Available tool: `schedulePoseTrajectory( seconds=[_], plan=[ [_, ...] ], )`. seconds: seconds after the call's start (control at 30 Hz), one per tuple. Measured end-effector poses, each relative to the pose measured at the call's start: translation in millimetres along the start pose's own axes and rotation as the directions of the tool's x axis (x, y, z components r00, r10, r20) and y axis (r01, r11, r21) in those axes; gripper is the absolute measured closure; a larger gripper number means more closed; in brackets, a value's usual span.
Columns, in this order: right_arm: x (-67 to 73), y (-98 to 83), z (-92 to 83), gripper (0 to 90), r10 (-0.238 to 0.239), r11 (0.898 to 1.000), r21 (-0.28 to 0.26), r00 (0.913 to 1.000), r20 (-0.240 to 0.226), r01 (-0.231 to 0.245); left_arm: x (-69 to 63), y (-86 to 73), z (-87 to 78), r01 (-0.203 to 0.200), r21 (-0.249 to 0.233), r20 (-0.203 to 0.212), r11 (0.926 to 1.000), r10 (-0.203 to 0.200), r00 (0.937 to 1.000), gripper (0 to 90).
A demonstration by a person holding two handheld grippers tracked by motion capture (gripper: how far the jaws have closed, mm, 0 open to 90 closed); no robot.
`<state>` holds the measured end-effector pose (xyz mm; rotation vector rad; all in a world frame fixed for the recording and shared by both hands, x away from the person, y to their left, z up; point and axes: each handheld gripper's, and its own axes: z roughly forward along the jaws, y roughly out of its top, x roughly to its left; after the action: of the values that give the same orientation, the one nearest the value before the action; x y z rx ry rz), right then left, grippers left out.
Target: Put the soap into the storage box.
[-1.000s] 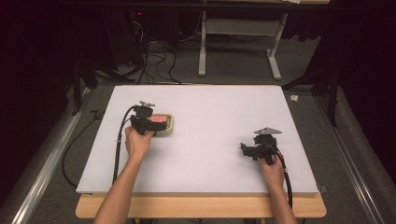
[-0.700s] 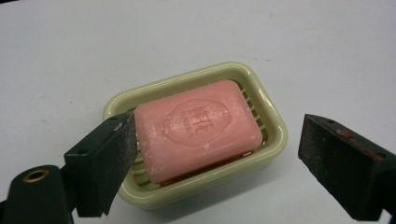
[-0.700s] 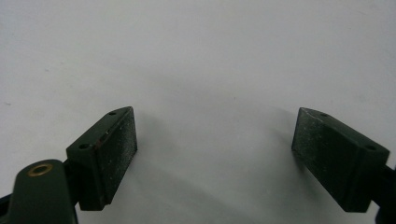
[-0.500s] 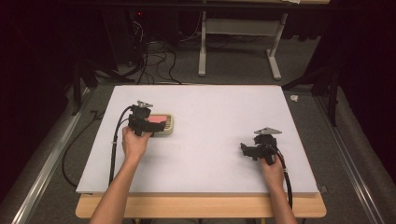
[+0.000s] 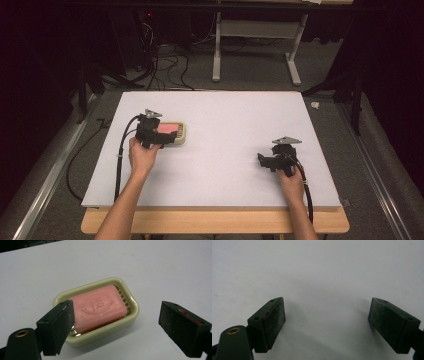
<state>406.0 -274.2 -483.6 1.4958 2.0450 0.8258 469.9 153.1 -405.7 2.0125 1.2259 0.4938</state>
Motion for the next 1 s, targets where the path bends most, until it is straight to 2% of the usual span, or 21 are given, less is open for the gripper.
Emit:
schedulePoseTrajectory(
  seconds=[0.8, 1.0],
  plan=[
    [0.0, 0.0, 0.0, 14.7, 0.000, 1.000, 0.000, 1.0000, 0.000, 0.000, -5.7, -12.8, -16.9, -0.020, -0.029, 0.043, 0.9994, 0.021, 0.9989, 14.5],
    [0.1, 0.0, 0.0, 14.7, 0.000, 1.000, 0.000, 1.0000, 0.000, 0.000, -8.5, -16.9, -18.9, -0.025, -0.021, 0.056, 0.9995, 0.026, 0.9981, 14.6]
  ],
)
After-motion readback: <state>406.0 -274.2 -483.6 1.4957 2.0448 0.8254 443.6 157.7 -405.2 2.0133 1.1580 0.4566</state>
